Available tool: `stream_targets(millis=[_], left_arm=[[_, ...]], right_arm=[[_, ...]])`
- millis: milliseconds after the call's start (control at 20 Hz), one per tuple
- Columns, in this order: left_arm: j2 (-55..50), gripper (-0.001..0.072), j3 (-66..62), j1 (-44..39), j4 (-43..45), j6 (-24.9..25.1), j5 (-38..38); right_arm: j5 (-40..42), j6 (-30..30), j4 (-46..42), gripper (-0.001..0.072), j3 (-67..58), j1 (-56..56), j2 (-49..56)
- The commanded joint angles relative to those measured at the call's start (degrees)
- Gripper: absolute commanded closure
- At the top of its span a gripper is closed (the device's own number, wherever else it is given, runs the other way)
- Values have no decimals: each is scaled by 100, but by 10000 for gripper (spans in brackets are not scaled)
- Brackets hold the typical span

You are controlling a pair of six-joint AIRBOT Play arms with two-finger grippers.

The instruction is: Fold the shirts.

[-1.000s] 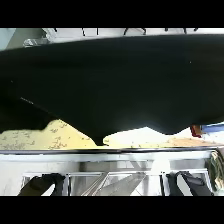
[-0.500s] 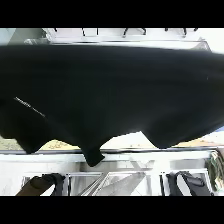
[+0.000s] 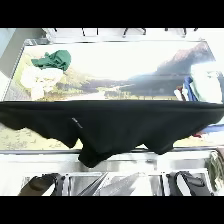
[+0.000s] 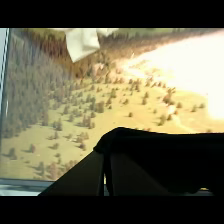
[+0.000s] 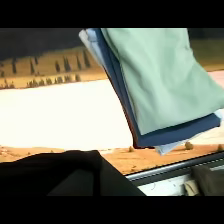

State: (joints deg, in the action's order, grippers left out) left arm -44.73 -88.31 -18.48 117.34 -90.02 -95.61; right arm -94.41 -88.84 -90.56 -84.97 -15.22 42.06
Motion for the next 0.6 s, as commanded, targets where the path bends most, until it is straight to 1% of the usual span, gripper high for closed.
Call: stream_targets(millis=[0, 100, 150, 250, 350, 450, 550], left_arm=[[-1082, 688, 935, 957, -271, 542, 1596], [-2015, 688, 859, 1720, -1143, 761, 2625], [-2505, 688, 671, 1954, -1513, 883, 2883], [-3471, 688, 85, 2142, -2070, 1158, 3018], [-4205, 688, -546, 2057, -2461, 1163, 3169], [-4704, 688, -1130, 1834, -2371, 1185, 3276], [-5038, 688, -1635, 1690, -2389, 1191, 3265]], right_arm=[[1646, -107, 706, 689, 1283, 15, 732], [2651, -96, 1110, 689, 1539, 160, 1526], [3042, -35, 1239, 689, 1537, 291, 1985], [3832, 407, 1521, 688, 1537, 597, 2798], [4638, 664, 1764, 689, 1534, 922, 3460], [5508, 656, 1976, 689, 1534, 1158, 3912], [6314, 658, 2031, 689, 1534, 1309, 4113]])
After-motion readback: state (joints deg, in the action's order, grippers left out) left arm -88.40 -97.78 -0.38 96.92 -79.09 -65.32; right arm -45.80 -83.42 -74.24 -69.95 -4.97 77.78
